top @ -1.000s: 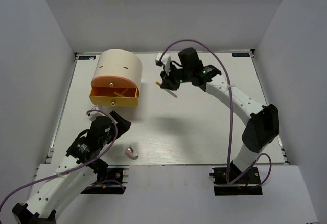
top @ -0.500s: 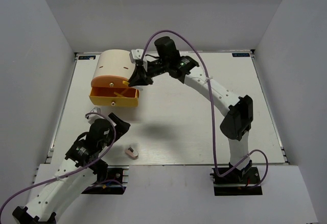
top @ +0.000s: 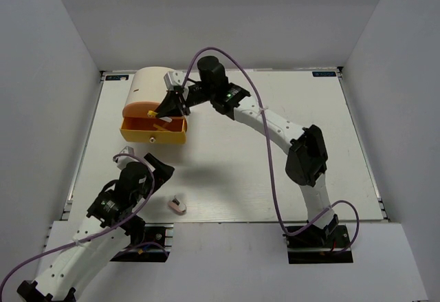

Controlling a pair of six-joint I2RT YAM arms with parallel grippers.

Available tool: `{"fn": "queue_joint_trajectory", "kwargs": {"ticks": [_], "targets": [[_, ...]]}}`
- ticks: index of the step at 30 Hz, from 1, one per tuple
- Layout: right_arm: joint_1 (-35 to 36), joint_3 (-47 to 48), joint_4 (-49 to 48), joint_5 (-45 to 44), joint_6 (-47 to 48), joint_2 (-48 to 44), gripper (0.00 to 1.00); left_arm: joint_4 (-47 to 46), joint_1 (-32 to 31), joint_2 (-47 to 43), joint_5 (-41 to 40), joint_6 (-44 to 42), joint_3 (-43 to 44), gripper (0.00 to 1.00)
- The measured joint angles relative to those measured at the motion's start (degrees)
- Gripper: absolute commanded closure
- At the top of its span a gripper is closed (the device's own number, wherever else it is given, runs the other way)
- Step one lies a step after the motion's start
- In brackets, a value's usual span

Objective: Sort the stationery into containers
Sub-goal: Place the stationery into the container

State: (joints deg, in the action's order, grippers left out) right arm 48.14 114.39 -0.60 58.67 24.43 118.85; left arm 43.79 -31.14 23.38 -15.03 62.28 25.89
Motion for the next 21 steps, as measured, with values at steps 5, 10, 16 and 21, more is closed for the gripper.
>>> {"fn": "queue_joint_trajectory", "kwargs": {"ticks": [5,10,16,21], "targets": [[-0.13,-0.24,-3.02,-0.37,-1.77,5.20,1.00,1.22,0.00,0.37,-0.57,0.13,0.04,0.05],[-0.17,-1.31,-3.04,-3.61,-1.77,6.45,0.78,1.86,0.00,-0.50,-0.70,0.55,0.04,0.05],[-0.17,-3.69,-3.91,-6.51,-0.70,5.79,0.40,1.97,0.00,-0.04,-0.81,0.74,0.07,0.05],[-0.15,-5.92,-3.74,-7.80,0.17,4.15,0.45,-0.55,0.00,2.45,-1.09,0.57,0.07,0.11]]}}
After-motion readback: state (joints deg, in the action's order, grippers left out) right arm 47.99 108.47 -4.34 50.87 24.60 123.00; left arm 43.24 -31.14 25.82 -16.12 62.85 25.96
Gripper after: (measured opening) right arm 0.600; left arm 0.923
